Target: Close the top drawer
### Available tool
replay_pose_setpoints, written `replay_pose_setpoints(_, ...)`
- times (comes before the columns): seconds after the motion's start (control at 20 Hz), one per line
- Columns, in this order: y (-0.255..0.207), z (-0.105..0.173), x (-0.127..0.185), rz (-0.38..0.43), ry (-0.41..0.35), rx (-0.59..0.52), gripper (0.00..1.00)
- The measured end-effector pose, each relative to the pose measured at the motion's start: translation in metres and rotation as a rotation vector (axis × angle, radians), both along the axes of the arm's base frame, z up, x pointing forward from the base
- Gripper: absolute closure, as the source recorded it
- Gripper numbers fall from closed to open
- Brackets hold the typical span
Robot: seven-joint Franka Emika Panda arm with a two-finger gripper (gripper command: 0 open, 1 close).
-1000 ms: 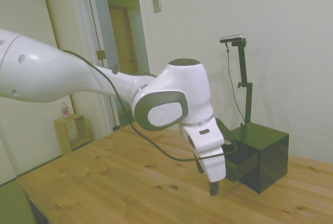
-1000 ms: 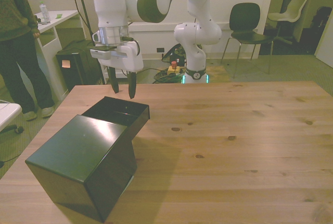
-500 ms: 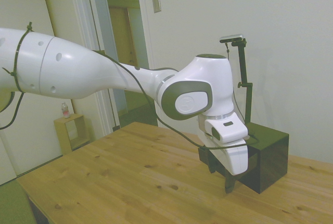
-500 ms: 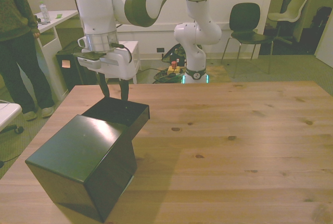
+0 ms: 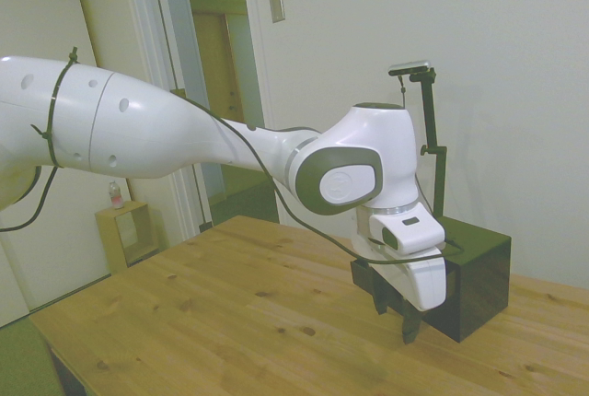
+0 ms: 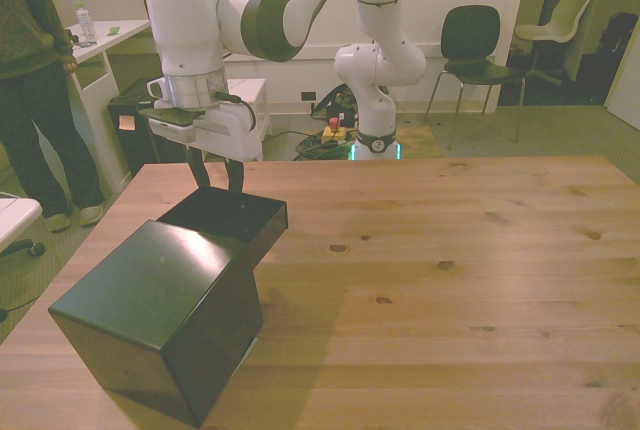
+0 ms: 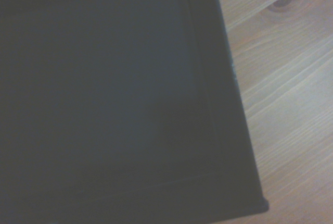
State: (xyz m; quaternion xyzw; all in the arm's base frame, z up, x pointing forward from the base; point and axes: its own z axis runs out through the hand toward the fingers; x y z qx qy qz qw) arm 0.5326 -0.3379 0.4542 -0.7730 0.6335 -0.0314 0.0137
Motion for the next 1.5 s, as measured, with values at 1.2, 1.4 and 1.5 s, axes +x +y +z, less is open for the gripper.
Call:
replay_pose_setpoints(1.2, 0.017, 0.008, 0.026, 0.027, -0.131, -0.026, 1.00)
replay_pose_setpoints(1.4, 0.009, 0.013, 0.035, 0.012, -0.144, -0.017, 1.00)
replay_pose_setpoints(1.5, 0.003, 0.012, 0.040, 0.003, -0.140, -0.011, 1.00)
